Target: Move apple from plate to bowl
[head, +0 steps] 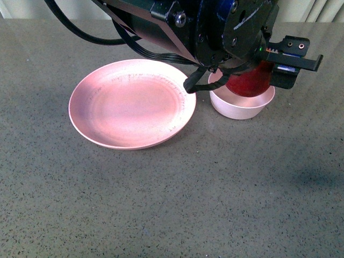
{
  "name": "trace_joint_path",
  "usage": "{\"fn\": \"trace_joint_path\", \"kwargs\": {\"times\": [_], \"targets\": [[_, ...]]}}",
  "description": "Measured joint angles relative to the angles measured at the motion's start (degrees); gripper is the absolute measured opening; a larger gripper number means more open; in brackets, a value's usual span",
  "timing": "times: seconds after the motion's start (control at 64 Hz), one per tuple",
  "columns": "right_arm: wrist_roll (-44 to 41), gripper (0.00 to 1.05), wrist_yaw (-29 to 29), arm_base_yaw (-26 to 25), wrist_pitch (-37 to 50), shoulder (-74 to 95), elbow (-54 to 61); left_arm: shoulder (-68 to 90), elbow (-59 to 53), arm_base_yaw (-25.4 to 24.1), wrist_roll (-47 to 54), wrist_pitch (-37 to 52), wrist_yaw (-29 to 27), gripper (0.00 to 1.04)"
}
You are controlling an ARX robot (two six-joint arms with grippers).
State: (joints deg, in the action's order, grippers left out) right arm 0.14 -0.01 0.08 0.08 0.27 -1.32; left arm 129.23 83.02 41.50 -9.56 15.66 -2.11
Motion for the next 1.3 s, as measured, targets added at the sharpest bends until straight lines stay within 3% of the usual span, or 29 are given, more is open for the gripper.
{"fn": "trace_joint_path", "kwargs": {"times": [0.172, 0.344, 0.734, 1.062, 1.078, 1.156, 1.188, 1.297], "targets": [[0.0, 0.96, 0.0, 0.0, 0.0, 0.0, 0.0, 0.8, 1.2, -0.4, 0.0, -0.3, 0.0, 0.74], [0.0, 0.96, 0.0, 0.0, 0.0, 0.0, 0.0, 1.2, 1.3, -0.9, 0.1, -0.3, 0.1, 0.98], [0.0, 0.96, 0.0, 0.0, 0.0, 0.0, 0.0, -1.2, -4.3, -3.3, -0.9, 2.7, 1.3, 0.96], [0.0, 0.96, 0.0, 0.0, 0.0, 0.0, 0.0, -19.3, -22.5, -14.6, -4.1, 12.2, 6.7, 0.96], [0.0, 0.96, 0.0, 0.0, 0.0, 0.0, 0.0, -20.5, -24.6, -15.3, -3.4, 13.9, 5.6, 0.95], [0.0, 0.96, -0.1, 0.0, 0.0, 0.0, 0.0, -23.9, -35.9, -17.0, 3.4, 35.3, -13.4, 0.78], [0.0, 0.96, 0.0, 0.0, 0.0, 0.0, 0.0, -25.0, -39.5, -17.9, 4.7, 40.6, -16.9, 0.72], [0.0, 0.96, 0.0, 0.0, 0.0, 0.0, 0.0, -29.9, -49.3, -21.6, 7.2, 50.3, -17.6, 0.54]]}}
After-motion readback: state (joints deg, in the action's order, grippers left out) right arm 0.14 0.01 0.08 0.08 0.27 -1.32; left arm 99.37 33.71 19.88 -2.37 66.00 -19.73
